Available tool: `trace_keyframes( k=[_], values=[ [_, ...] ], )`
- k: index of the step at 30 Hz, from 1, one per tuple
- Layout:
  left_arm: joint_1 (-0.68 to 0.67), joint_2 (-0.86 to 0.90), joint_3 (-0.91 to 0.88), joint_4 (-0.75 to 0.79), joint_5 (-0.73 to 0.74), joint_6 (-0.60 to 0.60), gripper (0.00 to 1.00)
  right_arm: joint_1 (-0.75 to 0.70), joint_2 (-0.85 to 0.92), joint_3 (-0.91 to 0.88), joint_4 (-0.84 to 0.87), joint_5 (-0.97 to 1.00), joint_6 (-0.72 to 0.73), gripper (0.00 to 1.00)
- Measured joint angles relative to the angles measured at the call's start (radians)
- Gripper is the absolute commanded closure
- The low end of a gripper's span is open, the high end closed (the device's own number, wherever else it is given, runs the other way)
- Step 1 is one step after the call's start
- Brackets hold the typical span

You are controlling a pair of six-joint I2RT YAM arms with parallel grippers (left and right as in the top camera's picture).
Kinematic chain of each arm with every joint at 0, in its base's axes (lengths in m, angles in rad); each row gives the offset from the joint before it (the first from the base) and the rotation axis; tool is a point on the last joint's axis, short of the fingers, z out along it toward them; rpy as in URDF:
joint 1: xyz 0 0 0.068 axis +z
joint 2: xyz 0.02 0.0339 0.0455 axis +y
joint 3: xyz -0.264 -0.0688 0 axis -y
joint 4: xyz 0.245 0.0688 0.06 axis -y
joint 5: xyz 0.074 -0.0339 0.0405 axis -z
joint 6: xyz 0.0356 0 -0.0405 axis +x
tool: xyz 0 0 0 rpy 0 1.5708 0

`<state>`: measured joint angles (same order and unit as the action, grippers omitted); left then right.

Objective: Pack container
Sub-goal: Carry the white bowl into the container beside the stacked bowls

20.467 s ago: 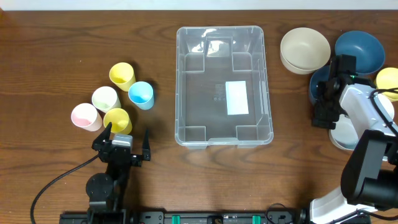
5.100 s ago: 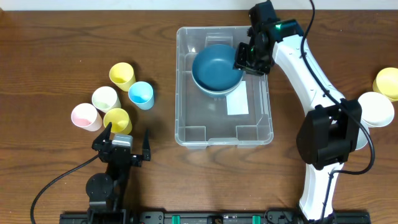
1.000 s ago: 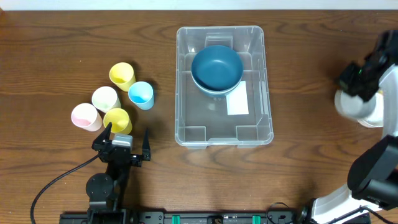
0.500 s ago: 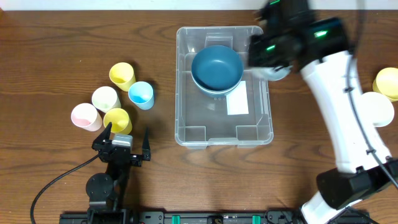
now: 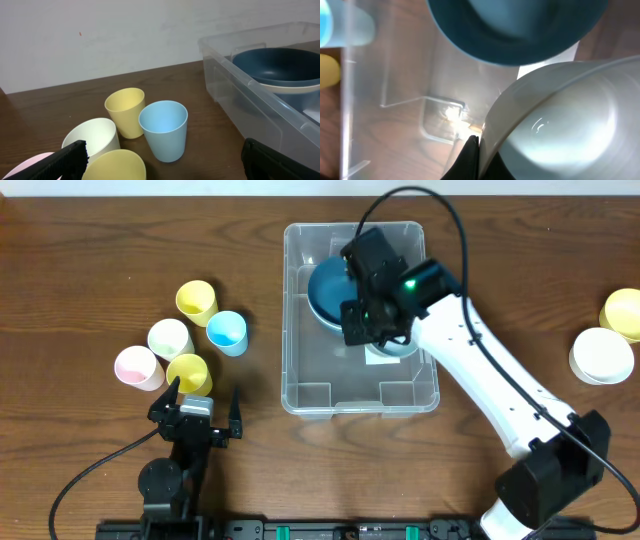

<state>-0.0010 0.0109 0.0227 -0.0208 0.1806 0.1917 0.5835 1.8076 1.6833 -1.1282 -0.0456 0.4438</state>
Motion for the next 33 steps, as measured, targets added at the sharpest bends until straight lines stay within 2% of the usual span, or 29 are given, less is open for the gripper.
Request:
trace_keyframes(
  k=[7, 18, 26, 33],
  values=[
    [0.0, 0.0, 0.0, 0.0, 0.0, 0.0, 0.02, 0.005, 0.005, -0.085, 0.046, -0.016, 0.02, 0.97],
    [0.0, 0.0, 0.0, 0.0, 0.0, 0.0, 0.02, 0.005, 0.006, -0.272, 0.246, -0.025, 0.025, 0.89],
    [0.0, 0.0, 0.0, 0.0, 0.0, 0.0, 0.02, 0.005, 0.007, -0.299, 0.33, -0.002, 0.028, 0.81],
    [0.0, 0.0, 0.0, 0.0, 0.0, 0.0, 0.02, 0.005, 0.037, -0.299, 0.356, 0.054, 0.027, 0.81]
  ],
)
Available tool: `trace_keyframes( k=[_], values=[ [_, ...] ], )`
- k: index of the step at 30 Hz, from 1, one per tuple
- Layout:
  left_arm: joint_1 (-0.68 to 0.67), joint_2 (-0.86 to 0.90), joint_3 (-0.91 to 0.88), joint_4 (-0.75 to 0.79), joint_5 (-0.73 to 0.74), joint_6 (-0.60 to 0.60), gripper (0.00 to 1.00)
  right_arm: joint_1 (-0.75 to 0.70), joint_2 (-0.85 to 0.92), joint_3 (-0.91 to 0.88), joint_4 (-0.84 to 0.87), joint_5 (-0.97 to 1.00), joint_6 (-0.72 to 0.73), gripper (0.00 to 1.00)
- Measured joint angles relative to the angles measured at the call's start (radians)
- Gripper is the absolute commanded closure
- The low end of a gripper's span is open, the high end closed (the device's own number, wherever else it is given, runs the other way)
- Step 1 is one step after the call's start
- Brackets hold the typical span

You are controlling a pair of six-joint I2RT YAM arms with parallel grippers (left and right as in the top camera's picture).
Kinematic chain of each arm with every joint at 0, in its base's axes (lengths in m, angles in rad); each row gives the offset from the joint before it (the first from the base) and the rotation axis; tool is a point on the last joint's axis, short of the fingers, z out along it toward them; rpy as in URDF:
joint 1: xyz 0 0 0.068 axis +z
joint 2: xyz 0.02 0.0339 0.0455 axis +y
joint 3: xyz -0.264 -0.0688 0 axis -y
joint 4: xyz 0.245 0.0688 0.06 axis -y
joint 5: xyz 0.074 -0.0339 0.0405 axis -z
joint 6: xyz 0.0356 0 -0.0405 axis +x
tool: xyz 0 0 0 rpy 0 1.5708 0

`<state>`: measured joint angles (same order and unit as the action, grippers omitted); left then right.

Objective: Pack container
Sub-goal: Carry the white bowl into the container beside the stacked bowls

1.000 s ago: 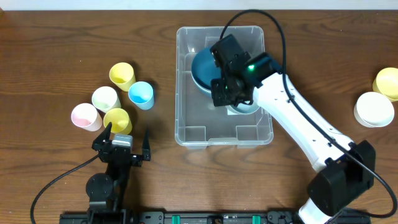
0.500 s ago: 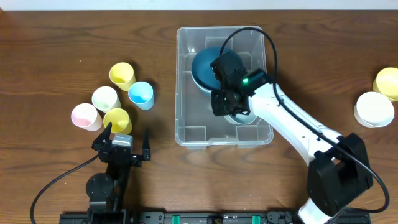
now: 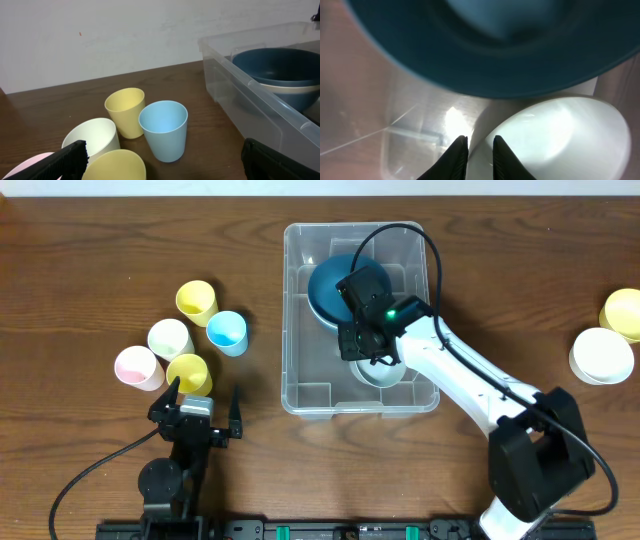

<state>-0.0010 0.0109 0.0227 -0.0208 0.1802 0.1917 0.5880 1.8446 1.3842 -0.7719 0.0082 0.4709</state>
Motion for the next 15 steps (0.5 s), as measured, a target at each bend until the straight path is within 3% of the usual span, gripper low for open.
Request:
trace_keyframes(
  k=[15],
  values=[
    [0.0, 0.0, 0.0, 0.0, 0.0, 0.0, 0.02, -0.012, 0.082, -0.005, 0.034, 0.055, 0.0, 0.8]
  ],
)
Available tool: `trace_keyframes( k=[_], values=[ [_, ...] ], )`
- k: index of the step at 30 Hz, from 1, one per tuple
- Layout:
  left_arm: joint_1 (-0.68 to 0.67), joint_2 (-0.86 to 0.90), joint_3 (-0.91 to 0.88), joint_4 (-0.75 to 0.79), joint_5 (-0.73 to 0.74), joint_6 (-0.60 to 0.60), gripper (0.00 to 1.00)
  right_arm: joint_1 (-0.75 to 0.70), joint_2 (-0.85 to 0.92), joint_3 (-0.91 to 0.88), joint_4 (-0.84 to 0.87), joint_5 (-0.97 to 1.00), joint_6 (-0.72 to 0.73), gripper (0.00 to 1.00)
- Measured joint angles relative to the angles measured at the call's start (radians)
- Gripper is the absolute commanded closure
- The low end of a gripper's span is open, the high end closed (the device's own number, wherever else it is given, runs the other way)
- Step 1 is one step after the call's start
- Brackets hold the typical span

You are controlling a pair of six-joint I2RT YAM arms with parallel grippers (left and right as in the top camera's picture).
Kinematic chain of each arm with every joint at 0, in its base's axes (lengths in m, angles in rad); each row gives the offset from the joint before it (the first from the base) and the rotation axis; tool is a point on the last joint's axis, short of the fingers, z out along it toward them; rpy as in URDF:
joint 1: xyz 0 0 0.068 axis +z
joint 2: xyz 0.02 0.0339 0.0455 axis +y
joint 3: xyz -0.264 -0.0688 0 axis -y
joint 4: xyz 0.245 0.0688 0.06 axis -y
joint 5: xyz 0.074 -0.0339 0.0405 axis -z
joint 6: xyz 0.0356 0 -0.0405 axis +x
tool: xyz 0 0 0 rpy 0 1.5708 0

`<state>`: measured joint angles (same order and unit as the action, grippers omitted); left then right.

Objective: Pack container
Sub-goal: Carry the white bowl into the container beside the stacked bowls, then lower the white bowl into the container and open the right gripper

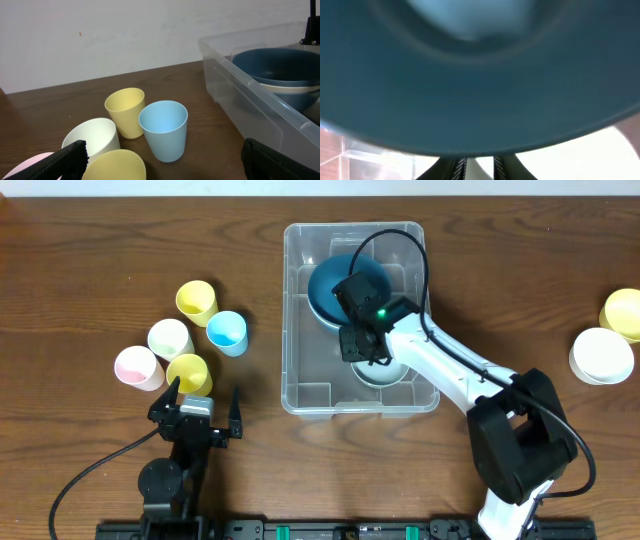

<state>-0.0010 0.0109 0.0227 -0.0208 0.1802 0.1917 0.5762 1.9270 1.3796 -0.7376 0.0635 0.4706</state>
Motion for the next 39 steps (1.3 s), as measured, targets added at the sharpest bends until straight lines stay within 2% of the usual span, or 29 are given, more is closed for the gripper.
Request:
trace_keyframes(
  k=[31, 35, 39],
  values=[
    [0.0, 0.0, 0.0, 0.0, 0.0, 0.0, 0.02, -0.069, 0.0, 0.0, 0.108, 0.017, -0.027, 0.76],
    [0.0, 0.0, 0.0, 0.0, 0.0, 0.0, 0.02, -0.086, 0.0, 0.002, 0.08, 0.022, -0.047, 0.79],
    [0.0, 0.0, 0.0, 0.0, 0.0, 0.0, 0.02, -0.088, 0.0, 0.045, -0.018, 0.023, -0.058, 0.76]
  ],
)
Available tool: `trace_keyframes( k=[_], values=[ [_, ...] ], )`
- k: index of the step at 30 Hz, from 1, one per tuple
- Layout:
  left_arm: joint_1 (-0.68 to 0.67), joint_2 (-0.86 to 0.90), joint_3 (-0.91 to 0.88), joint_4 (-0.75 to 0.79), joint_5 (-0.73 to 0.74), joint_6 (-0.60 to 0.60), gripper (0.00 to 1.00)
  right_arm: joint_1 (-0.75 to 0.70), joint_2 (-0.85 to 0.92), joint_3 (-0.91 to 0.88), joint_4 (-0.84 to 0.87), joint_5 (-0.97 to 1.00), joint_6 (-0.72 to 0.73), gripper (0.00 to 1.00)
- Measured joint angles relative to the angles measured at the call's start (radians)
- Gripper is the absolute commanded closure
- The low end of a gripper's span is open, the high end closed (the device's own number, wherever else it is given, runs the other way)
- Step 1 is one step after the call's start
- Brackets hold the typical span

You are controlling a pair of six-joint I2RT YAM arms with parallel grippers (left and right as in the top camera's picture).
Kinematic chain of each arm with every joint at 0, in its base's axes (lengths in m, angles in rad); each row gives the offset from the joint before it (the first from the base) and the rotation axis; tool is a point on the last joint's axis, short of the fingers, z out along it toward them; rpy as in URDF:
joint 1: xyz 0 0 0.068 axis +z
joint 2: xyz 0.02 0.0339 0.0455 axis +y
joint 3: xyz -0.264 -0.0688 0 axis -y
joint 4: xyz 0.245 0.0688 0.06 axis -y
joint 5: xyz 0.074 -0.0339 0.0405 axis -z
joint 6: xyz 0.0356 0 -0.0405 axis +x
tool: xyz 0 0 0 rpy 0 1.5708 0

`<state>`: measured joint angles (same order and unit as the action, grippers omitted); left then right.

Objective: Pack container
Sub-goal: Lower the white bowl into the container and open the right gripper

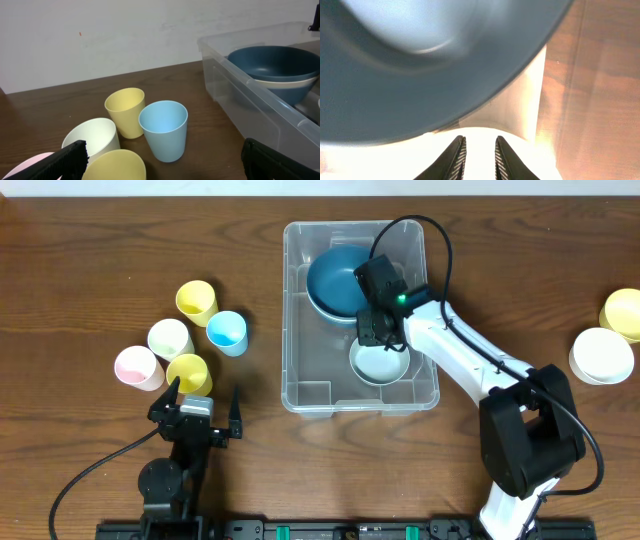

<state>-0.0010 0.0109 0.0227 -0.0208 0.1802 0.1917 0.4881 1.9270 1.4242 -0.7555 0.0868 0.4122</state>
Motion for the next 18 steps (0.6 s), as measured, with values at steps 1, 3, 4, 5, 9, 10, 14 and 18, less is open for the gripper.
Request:
trace_keyframes(
  k=[1, 3, 4, 5, 9, 10, 14, 18],
  values=[
    [0.0, 0.0, 0.0, 0.0, 0.0, 0.0, 0.02, 0.0, 0.0, 0.023, -0.032, -0.001, -0.002, 0.76],
    [0.0, 0.0, 0.0, 0.0, 0.0, 0.0, 0.02, 0.0, 0.0, 0.072, -0.087, -0.005, -0.003, 0.76],
    [0.0, 0.0, 0.0, 0.0, 0.0, 0.0, 0.02, 0.0, -0.001, 0.092, -0.112, -0.007, -0.004, 0.76],
    [0.0, 0.0, 0.0, 0.0, 0.0, 0.0, 0.02, 0.0, -0.006, 0.108, -0.134, -0.01, -0.003, 0.76],
    [0.0, 0.0, 0.0, 0.0, 0.0, 0.0, 0.02, 0.0, -0.015, 0.117, -0.196, -0.016, 0.001, 0.77],
    [0.0, 0.0, 0.0, 0.0, 0.0, 0.0, 0.02, 0.0, -0.015, 0.114, -0.197, -0.017, 0.004, 0.79],
    [0.0, 0.0, 0.0, 0.0, 0.0, 0.0, 0.02, 0.0, -0.015, 0.072, -0.151, -0.028, 0.017, 0.83],
    [0.0, 0.0, 0.0, 0.0, 0.0, 0.0, 0.02, 0.0, -0.015, 0.0, -0.072, -0.044, 0.023, 0.83]
  ],
)
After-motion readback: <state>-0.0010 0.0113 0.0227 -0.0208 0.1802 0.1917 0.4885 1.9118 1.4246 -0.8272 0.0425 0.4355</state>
